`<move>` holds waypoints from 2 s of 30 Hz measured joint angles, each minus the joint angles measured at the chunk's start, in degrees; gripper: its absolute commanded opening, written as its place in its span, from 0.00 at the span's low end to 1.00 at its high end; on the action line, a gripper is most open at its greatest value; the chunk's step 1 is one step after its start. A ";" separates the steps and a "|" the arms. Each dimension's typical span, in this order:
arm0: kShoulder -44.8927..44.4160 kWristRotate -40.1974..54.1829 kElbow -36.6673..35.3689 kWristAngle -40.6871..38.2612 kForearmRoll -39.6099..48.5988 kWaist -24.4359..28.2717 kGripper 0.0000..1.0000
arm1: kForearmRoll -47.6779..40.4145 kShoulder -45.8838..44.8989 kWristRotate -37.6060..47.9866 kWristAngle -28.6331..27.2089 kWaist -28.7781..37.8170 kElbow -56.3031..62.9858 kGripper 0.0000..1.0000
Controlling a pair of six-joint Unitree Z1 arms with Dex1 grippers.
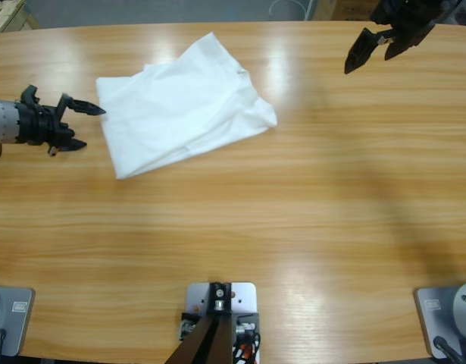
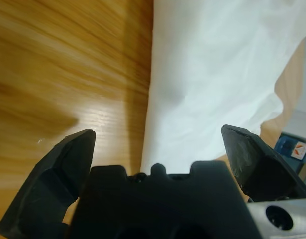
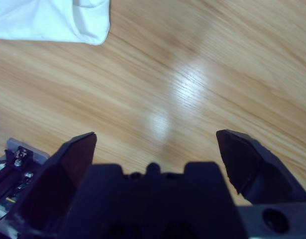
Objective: Fold clothes
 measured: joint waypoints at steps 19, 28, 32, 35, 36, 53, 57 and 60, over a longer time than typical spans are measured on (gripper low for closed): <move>11.84 -1.56 0.49 -7.13 -19.89 -1.43 0.29 | -0.21 0.00 0.00 0.00 -0.24 0.93 0.99; 15.58 -3.61 2.74 -8.09 -28.14 -2.27 0.00 | -0.21 -0.01 0.00 0.00 -0.64 1.11 0.99; 15.95 -5.07 5.66 -8.09 -32.22 -2.23 0.00 | -0.21 -0.03 0.00 0.00 -0.64 1.11 0.99; 15.91 -5.30 7.35 -8.09 -33.24 -1.93 0.00 | -0.21 -0.06 0.00 0.00 -0.64 1.11 0.99; 15.76 -5.30 7.80 -8.09 -33.39 -1.78 0.00 | -0.21 -0.09 0.00 0.00 -0.64 1.11 0.99; -12.26 -2.60 2.35 -8.09 -4.77 4.68 0.00 | -0.28 -2.75 -0.25 2.46 -0.64 1.62 0.99; -16.65 -1.08 -6.19 -8.09 8.55 5.28 0.00 | -0.50 -2.75 -0.42 3.04 -0.61 2.38 0.99; -17.56 -0.29 -13.74 -8.09 17.67 5.21 0.00 | -0.74 -2.75 -0.55 3.85 -0.53 2.57 0.99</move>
